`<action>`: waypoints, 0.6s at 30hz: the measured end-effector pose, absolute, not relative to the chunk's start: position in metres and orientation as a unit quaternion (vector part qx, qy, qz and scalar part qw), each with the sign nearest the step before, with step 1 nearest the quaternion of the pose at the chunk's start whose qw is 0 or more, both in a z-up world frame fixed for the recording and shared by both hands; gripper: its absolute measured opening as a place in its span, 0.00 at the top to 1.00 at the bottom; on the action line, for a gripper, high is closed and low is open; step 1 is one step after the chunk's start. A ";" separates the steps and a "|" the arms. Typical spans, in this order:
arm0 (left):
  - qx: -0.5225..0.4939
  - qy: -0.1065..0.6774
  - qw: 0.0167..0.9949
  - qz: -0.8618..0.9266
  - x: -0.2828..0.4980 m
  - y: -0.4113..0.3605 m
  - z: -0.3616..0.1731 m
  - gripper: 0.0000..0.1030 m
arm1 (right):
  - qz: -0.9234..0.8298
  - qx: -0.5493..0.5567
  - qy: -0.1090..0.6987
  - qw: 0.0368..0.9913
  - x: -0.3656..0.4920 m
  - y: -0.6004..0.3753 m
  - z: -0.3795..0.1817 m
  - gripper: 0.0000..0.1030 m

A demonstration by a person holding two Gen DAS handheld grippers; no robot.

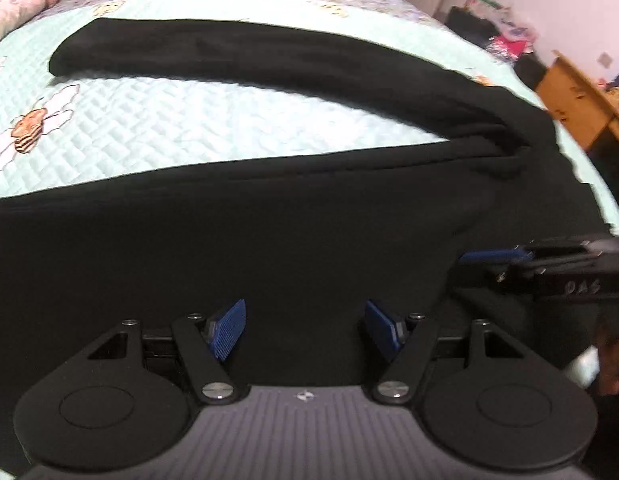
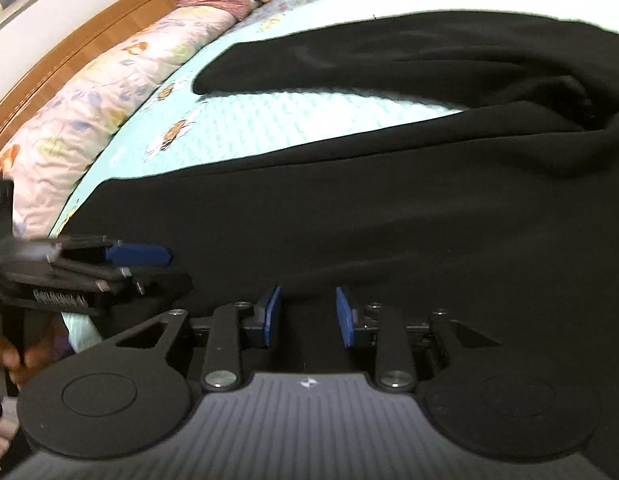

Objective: Fold clothes

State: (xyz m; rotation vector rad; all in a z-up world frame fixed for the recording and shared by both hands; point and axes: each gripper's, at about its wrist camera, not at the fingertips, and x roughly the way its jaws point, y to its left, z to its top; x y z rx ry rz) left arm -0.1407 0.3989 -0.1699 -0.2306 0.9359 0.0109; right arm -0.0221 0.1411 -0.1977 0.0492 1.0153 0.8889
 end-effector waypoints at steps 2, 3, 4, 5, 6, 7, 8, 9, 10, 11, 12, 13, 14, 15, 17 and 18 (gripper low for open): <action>-0.101 0.439 0.892 0.019 -0.130 0.405 -0.170 0.33 | 0.412 0.026 0.465 0.783 -0.010 0.158 -0.199 0.68; -0.095 0.434 0.895 0.037 -0.122 0.408 -0.168 0.33 | 0.413 0.027 0.461 0.785 -0.004 0.167 -0.200 0.68; -0.090 0.428 0.897 0.059 -0.116 0.411 -0.166 0.33 | 0.414 0.029 0.457 0.787 0.003 0.176 -0.201 0.68; -0.092 0.420 0.899 0.079 -0.110 0.417 -0.163 0.33 | 0.415 0.034 0.450 0.790 0.008 0.182 -0.201 0.68; -0.095 0.412 0.901 0.097 -0.105 0.423 -0.161 0.33 | 0.419 0.039 0.438 0.794 0.010 0.187 -0.200 0.68; -0.104 0.406 0.902 0.107 -0.103 0.429 -0.160 0.33 | 0.424 0.040 0.426 0.798 0.010 0.188 -0.198 0.68; -0.118 0.405 0.900 0.111 -0.103 0.434 -0.158 0.33 | 0.426 0.043 0.421 0.800 0.008 0.185 -0.196 0.67; -0.132 0.402 0.900 0.104 -0.106 0.436 -0.156 0.33 | 0.428 0.047 0.418 0.800 0.005 0.179 -0.194 0.66; -0.138 0.399 0.902 0.084 -0.112 0.434 -0.155 0.33 | 0.431 0.051 0.417 0.799 0.003 0.169 -0.191 0.66; -0.133 0.400 0.905 0.057 -0.117 0.429 -0.153 0.33 | 0.434 0.051 0.414 0.798 -0.002 0.156 -0.187 0.66; -0.121 0.404 0.906 0.027 -0.124 0.421 -0.152 0.33 | 0.434 0.045 0.412 0.800 -0.009 0.145 -0.184 0.66; -0.103 0.412 0.906 0.001 -0.129 0.411 -0.155 0.33 | 0.427 0.039 0.413 0.803 -0.015 0.133 -0.183 0.66; -0.085 0.419 0.904 -0.024 -0.135 0.401 -0.157 0.32 | 0.418 0.033 0.415 0.808 -0.020 0.120 -0.182 0.66; -0.067 0.425 0.901 -0.046 -0.139 0.391 -0.160 0.32 | 0.402 0.026 0.419 0.813 -0.022 0.109 -0.183 0.66; -0.028 0.433 0.900 -0.043 -0.137 0.379 -0.172 0.32 | 0.365 -0.004 0.432 0.824 -0.017 0.102 -0.187 0.66; -0.026 0.427 0.903 -0.031 -0.132 0.380 -0.174 0.30 | 0.356 -0.013 0.437 0.826 -0.014 0.102 -0.190 0.66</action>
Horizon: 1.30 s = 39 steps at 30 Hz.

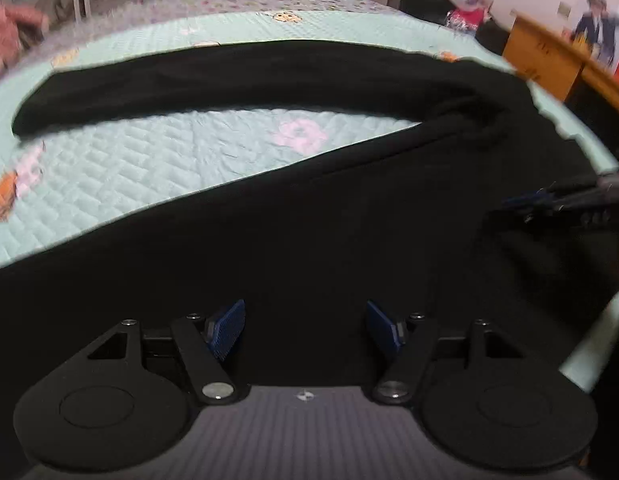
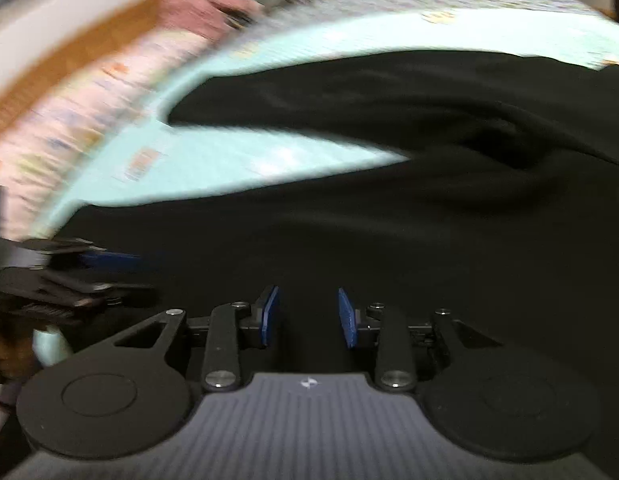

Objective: Fold clothes

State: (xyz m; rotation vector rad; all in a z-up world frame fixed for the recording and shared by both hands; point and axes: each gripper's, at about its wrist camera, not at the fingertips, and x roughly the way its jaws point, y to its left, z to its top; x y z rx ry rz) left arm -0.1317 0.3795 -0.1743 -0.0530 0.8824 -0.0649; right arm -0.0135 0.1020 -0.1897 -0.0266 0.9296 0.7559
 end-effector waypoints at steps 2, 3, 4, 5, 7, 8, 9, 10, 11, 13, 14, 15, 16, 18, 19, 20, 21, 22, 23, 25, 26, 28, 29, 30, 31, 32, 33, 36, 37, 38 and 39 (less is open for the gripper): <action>-0.043 0.418 0.908 -0.004 -0.116 0.388 -0.177 0.29 | 0.357 -0.003 0.432 0.828 0.000 0.114 -0.194 0.65; -0.059 0.415 0.908 0.013 -0.107 0.396 -0.177 0.29 | 0.359 -0.001 0.428 0.830 0.008 0.124 -0.196 0.65; -0.069 0.413 0.907 0.039 -0.097 0.402 -0.175 0.29 | 0.361 -0.001 0.424 0.831 0.016 0.135 -0.198 0.65; -0.070 0.410 0.907 0.062 -0.090 0.407 -0.173 0.29 | 0.361 0.005 0.420 0.833 0.026 0.146 -0.200 0.64; -0.073 0.407 0.905 0.103 -0.081 0.418 -0.171 0.29 | 0.368 0.029 0.415 0.831 0.040 0.162 -0.201 0.59; -0.085 0.404 0.903 0.116 -0.083 0.424 -0.167 0.29 | 0.372 0.034 0.413 0.831 0.042 0.164 -0.200 0.58; -0.096 0.402 0.902 0.127 -0.086 0.430 -0.164 0.29 | 0.374 0.035 0.410 0.831 0.043 0.165 -0.199 0.58; -0.101 0.398 0.903 0.126 -0.092 0.432 -0.160 0.29 | 0.379 0.042 0.407 0.830 0.039 0.160 -0.196 0.58; -0.095 0.392 0.908 0.116 -0.101 0.431 -0.155 0.29 | 0.385 0.052 0.404 0.828 0.032 0.151 -0.192 0.58; -0.089 0.396 0.909 0.092 -0.117 0.427 -0.155 0.29 | 0.388 0.061 0.396 0.830 0.016 0.131 -0.186 0.56; -0.088 0.403 0.907 0.079 -0.123 0.425 -0.157 0.29 | 0.380 0.057 0.394 0.835 0.007 0.119 -0.185 0.53; -0.087 0.411 0.905 0.068 -0.129 0.423 -0.161 0.28 | 0.369 0.051 0.393 0.840 -0.001 0.107 -0.184 0.53; -0.088 0.419 0.901 0.071 -0.130 0.424 -0.168 0.29 | 0.352 0.041 0.397 0.847 -0.005 0.098 -0.186 0.53; -0.086 0.416 0.902 0.081 -0.132 0.425 -0.176 0.26 | 0.316 0.019 0.410 0.856 -0.003 0.083 -0.195 0.53; -0.086 0.414 0.902 0.090 -0.128 0.426 -0.176 0.25 | 0.312 0.017 0.411 0.856 0.004 0.081 -0.199 0.53; -0.086 0.411 0.902 0.098 -0.123 0.426 -0.175 0.25 | 0.313 0.018 0.409 0.857 0.010 0.082 -0.201 0.53; -0.086 0.409 0.902 0.107 -0.118 0.427 -0.175 0.25 | 0.311 0.017 0.407 0.859 0.017 0.084 -0.202 0.52; -0.086 0.406 0.902 0.119 -0.112 0.430 -0.173 0.25 | 0.309 0.016 0.405 0.860 0.024 0.090 -0.202 0.49; -0.091 0.406 0.900 0.131 -0.107 0.436 -0.172 0.25 | 0.307 0.015 0.405 0.861 0.030 0.098 -0.202 0.42; -0.106 0.401 0.898 0.144 -0.111 0.448 -0.166 0.27 | 0.303 0.014 0.404 0.863 0.042 0.114 -0.202 0.36; -0.115 0.397 0.899 0.146 -0.117 0.454 -0.162 0.27 | 0.307 0.011 0.405 0.861 0.041 0.120 -0.199 0.36; -0.133 0.389 0.899 0.150 -0.131 0.465 -0.154 0.27 | 0.332 0.008 0.408 0.851 0.028 0.129 -0.190 0.37; -0.133 0.388 0.901 0.145 -0.143 0.466 -0.152 0.27 | 0.353 0.011 0.408 0.842 0.017 0.131 -0.186 0.37; -0.134 0.388 0.901 0.140 -0.156 0.469 -0.151 0.27 | 0.374 0.010 0.408 0.833 0.004 0.134 -0.183 0.37; -0.136 0.391 0.900 0.137 -0.166 0.473 -0.153 0.27 | 0.394 0.008 0.409 0.823 -0.010 0.139 -0.180 0.37; -0.139 0.398 0.896 0.140 -0.174 0.478 -0.158 0.27 | 0.416 0.004 0.411 0.811 -0.023 0.144 -0.178 0.37; -0.141 0.408 0.889 0.150 -0.180 0.485 -0.165 0.27 | 0.435 -0.001 0.417 0.798 -0.034 0.148 -0.179 0.37; -0.150 0.399 0.885 0.187 -0.179 0.508 -0.177 0.26 | 0.453 -0.022 0.429 0.781 -0.043 0.172 -0.191 0.36; -0.153 0.393 0.885 0.200 -0.176 0.516 -0.180 0.25 | 0.455 -0.031 0.427 0.781 -0.043 0.181 -0.196 0.36; -0.150 0.393 0.880 0.222 -0.166 0.522 -0.180 0.25 | 0.457 -0.039 0.419 0.783 -0.039 0.191 -0.198 0.35; -0.146 0.393 0.875 0.243 -0.157 0.527 -0.180 0.25 | 0.454 -0.038 0.413 0.789 -0.031 0.202 -0.198 0.35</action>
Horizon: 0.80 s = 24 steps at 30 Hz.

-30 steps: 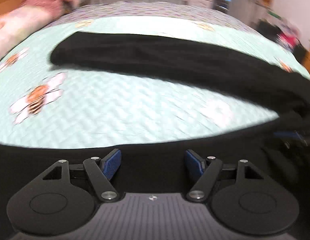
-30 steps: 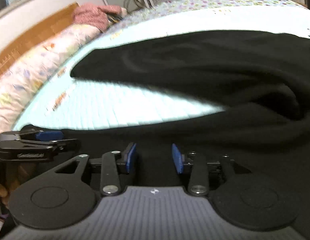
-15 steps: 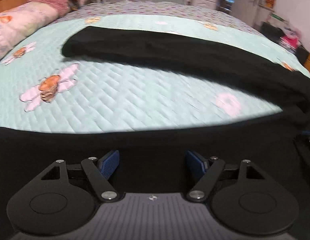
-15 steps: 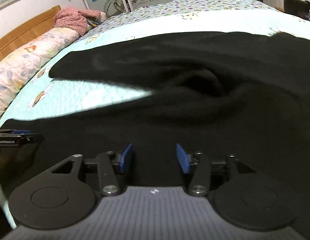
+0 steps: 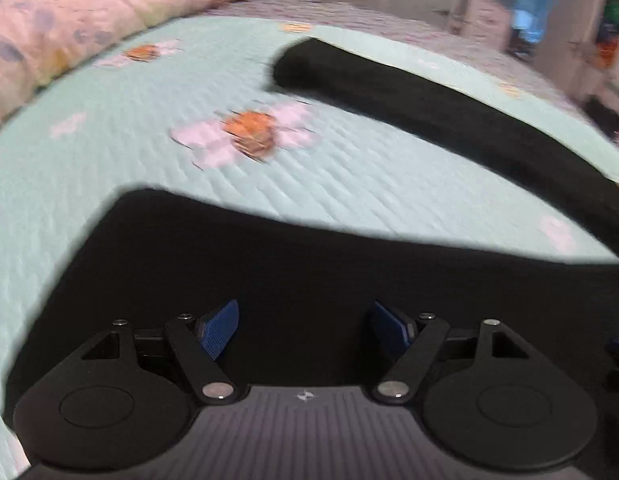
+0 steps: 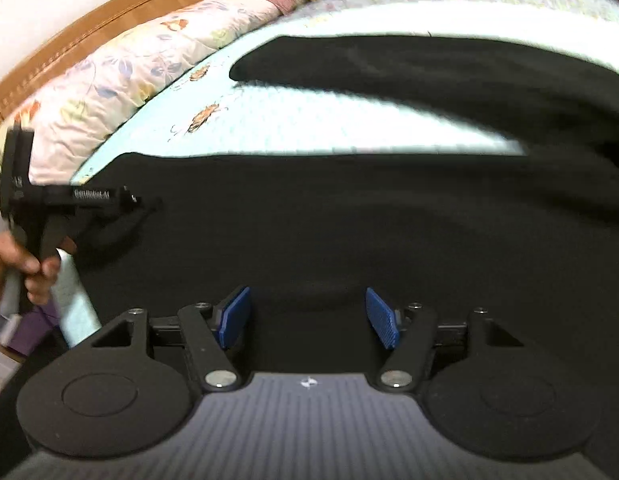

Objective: Fold clothes

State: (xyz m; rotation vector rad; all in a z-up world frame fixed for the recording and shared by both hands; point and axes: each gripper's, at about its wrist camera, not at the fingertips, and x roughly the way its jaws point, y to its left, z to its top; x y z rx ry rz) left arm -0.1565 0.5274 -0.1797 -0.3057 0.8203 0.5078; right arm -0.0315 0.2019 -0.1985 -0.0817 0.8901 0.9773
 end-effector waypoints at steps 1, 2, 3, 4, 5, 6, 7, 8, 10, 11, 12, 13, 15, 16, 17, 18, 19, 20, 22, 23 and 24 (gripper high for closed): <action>-0.145 0.392 0.869 0.264 -0.147 0.533 -0.179 0.24 | 0.448 -0.028 0.414 0.792 -0.022 0.211 -0.199 0.35; -0.155 0.390 0.864 0.277 -0.141 0.538 -0.178 0.23 | 0.443 -0.013 0.417 0.793 -0.010 0.217 -0.200 0.35; -0.172 0.387 0.861 0.283 -0.136 0.541 -0.176 0.23 | 0.438 0.002 0.422 0.794 0.001 0.223 -0.199 0.35; -0.189 0.384 0.856 0.288 -0.131 0.544 -0.175 0.23 | 0.433 0.011 0.428 0.793 0.011 0.227 -0.198 0.35; -0.206 0.382 0.852 0.292 -0.127 0.546 -0.173 0.23 | 0.430 0.016 0.432 0.792 0.017 0.229 -0.195 0.35; -0.218 0.382 0.853 0.281 -0.125 0.544 -0.172 0.23 | 0.429 0.014 0.434 0.792 0.020 0.228 -0.192 0.35; -0.230 0.381 0.854 0.269 -0.123 0.541 -0.170 0.22 | 0.429 0.009 0.434 0.792 0.022 0.228 -0.189 0.35; -0.240 0.378 0.858 0.252 -0.123 0.535 -0.168 0.22 | 0.427 0.007 0.434 0.793 0.024 0.223 -0.188 0.35; -0.263 0.374 0.864 0.212 -0.120 0.524 -0.165 0.22 | 0.422 0.021 0.435 0.795 0.029 0.204 -0.191 0.35; -0.276 0.372 0.865 0.195 -0.117 0.519 -0.163 0.22 | 0.417 0.036 0.437 0.796 0.032 0.189 -0.190 0.35; -0.290 0.369 0.865 0.177 -0.113 0.515 -0.161 0.23 | 0.409 0.054 0.438 0.799 0.034 0.173 -0.188 0.35; -0.303 0.366 0.865 0.159 -0.109 0.510 -0.159 0.23 | 0.399 0.071 0.438 0.803 0.038 0.159 -0.187 0.35; -0.321 0.361 0.866 0.129 -0.097 0.499 -0.154 0.23 | 0.368 0.102 0.431 0.817 0.049 0.120 -0.181 0.35; -0.329 0.361 0.865 0.115 -0.089 0.493 -0.151 0.23 | 0.349 0.116 0.427 0.826 0.059 0.099 -0.178 0.34; -0.333 0.362 0.865 0.102 -0.079 0.489 -0.148 0.23 | 0.331 0.130 0.422 0.834 0.069 0.079 -0.174 0.33; -0.337 0.361 0.865 0.090 -0.070 0.484 -0.145 0.23 | 0.311 0.143 0.419 0.841 0.079 0.060 -0.172 0.33; -0.331 0.361 0.868 0.081 -0.059 0.479 -0.140 0.23 | 0.290 0.156 0.416 0.848 0.089 0.040 -0.170 0.32; -0.321 0.360 0.872 0.078 -0.046 0.473 -0.135 0.23 | 0.269 0.167 0.411 0.855 0.100 0.023 -0.167 0.32; -0.305 0.358 0.879 0.073 -0.021 0.463 -0.126 0.23 | 0.250 0.175 0.400 0.864 0.122 0.001 -0.161 0.32; -0.299 0.357 0.882 0.071 -0.009 0.458 -0.122 0.23 | 0.245 0.172 0.394 0.869 0.134 -0.006 -0.159 0.31; -0.296 0.356 0.884 0.067 0.004 0.453 -0.119 0.23 | 0.245 0.158 0.389 0.874 0.147 -0.007 -0.156 0.31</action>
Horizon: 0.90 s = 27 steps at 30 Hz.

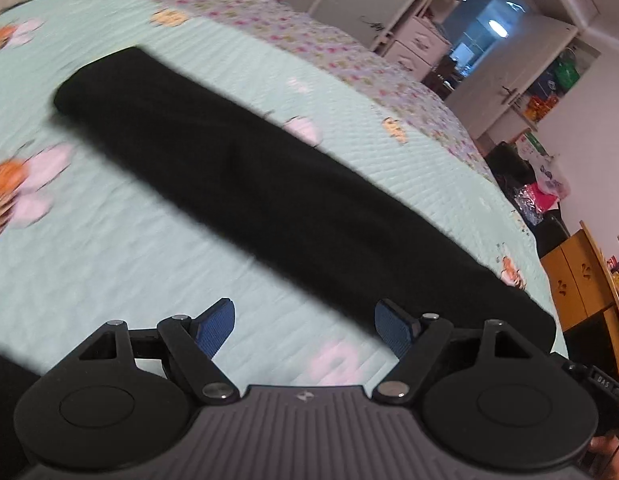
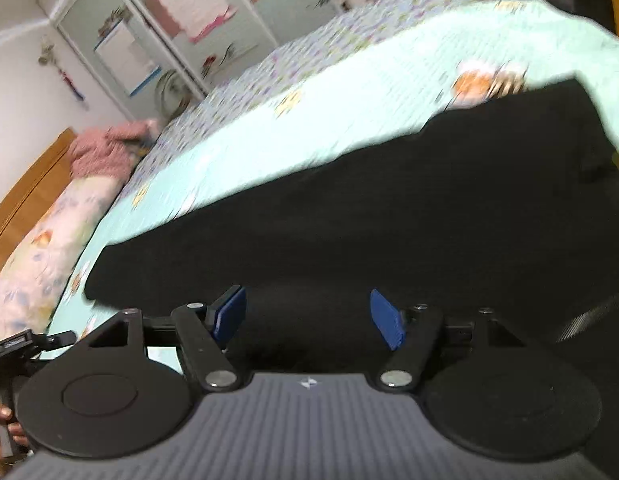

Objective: Fold clothes

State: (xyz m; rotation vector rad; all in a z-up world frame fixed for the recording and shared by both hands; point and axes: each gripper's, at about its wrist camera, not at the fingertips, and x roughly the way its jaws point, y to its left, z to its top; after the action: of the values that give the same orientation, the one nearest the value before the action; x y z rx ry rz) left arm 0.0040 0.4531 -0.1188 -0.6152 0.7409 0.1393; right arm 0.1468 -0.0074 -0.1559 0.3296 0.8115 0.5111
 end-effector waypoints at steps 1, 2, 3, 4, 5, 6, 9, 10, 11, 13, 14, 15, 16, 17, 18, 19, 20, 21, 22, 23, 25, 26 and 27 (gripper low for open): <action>-0.291 0.356 0.886 0.064 0.017 0.448 -0.117 0.22 | 0.247 0.137 0.383 0.879 0.160 -0.005 -0.153 0.30; -0.289 0.358 0.886 0.064 0.028 0.443 -0.117 0.22 | 0.253 0.117 0.376 0.884 0.172 -0.001 -0.150 0.28; -0.287 0.360 0.886 0.064 0.040 0.438 -0.116 0.22 | 0.261 0.097 0.368 0.887 0.185 0.006 -0.147 0.27; -0.285 0.361 0.886 0.063 0.052 0.433 -0.116 0.22 | 0.268 0.078 0.359 0.890 0.198 0.012 -0.144 0.27; -0.284 0.363 0.885 0.062 0.063 0.428 -0.116 0.22 | 0.276 0.064 0.353 0.892 0.211 0.017 -0.142 0.27; -0.287 0.366 0.884 0.059 0.073 0.423 -0.118 0.22 | 0.285 0.052 0.347 0.892 0.224 0.021 -0.140 0.27; -0.294 0.371 0.878 0.068 0.088 0.410 -0.126 0.22 | 0.317 0.009 0.328 0.890 0.266 0.035 -0.137 0.26; -0.297 0.372 0.876 0.071 0.089 0.407 -0.129 0.22 | 0.334 -0.010 0.327 0.884 0.279 0.041 -0.138 0.23; -0.309 0.374 0.872 0.072 0.087 0.405 -0.134 0.22 | 0.346 -0.031 0.329 0.878 0.292 0.050 -0.140 0.21; -0.331 0.378 0.862 0.074 0.082 0.403 -0.146 0.22 | 0.368 -0.073 0.338 0.863 0.317 0.069 -0.145 0.21; -0.341 0.382 0.856 0.074 0.079 0.403 -0.153 0.22 | 0.383 -0.086 0.348 0.851 0.328 0.079 -0.151 0.21; -0.351 0.387 0.849 0.074 0.076 0.403 -0.161 0.22 | 0.394 -0.099 0.356 0.842 0.338 0.088 -0.157 0.21; -0.361 0.391 0.843 0.074 0.073 0.403 -0.168 0.22 | 0.404 -0.115 0.362 0.833 0.346 0.096 -0.163 0.21; -0.367 0.396 0.839 0.074 0.071 0.402 -0.174 0.22 | 0.415 -0.130 0.366 0.823 0.351 0.103 -0.170 0.21; -0.372 0.397 0.836 0.073 0.069 0.402 -0.179 0.22 | 0.425 -0.144 0.369 0.814 0.355 0.110 -0.175 0.21; -0.372 0.394 0.837 0.071 0.068 0.402 -0.180 0.22 | 0.432 -0.158 0.369 0.808 0.357 0.117 -0.180 0.21; -0.370 0.391 0.840 0.070 0.066 0.402 -0.180 0.22 | 0.437 -0.172 0.369 0.802 0.359 0.123 -0.185 0.22; -0.369 0.391 0.840 0.069 0.066 0.402 -0.180 0.22 | 0.439 -0.185 0.371 0.797 0.359 0.128 -0.189 0.22; -0.370 0.391 0.840 0.067 0.067 0.403 -0.179 0.22 | 0.441 -0.193 0.378 0.791 0.361 0.132 -0.193 0.23; -0.371 0.391 0.840 0.066 0.067 0.403 -0.179 0.22 | 0.445 -0.197 0.388 0.783 0.364 0.136 -0.197 0.24; -0.374 0.391 0.839 0.062 0.066 0.405 -0.180 0.22 | 0.452 -0.200 0.400 0.772 0.369 0.139 -0.204 0.23; -0.376 0.390 0.838 0.060 0.065 0.406 -0.181 0.22 | 0.455 -0.194 0.404 0.769 0.370 0.139 -0.205 0.23; -0.378 0.390 0.838 0.058 0.065 0.407 -0.182 0.22 | 0.459 -0.185 0.410 0.766 0.371 0.139 -0.206 0.23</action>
State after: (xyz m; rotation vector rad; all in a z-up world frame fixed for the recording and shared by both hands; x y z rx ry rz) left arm 0.0646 0.4071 -0.1825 -0.8001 0.8250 0.1225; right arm 0.3714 0.1387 -0.2059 -0.4007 0.8911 0.9964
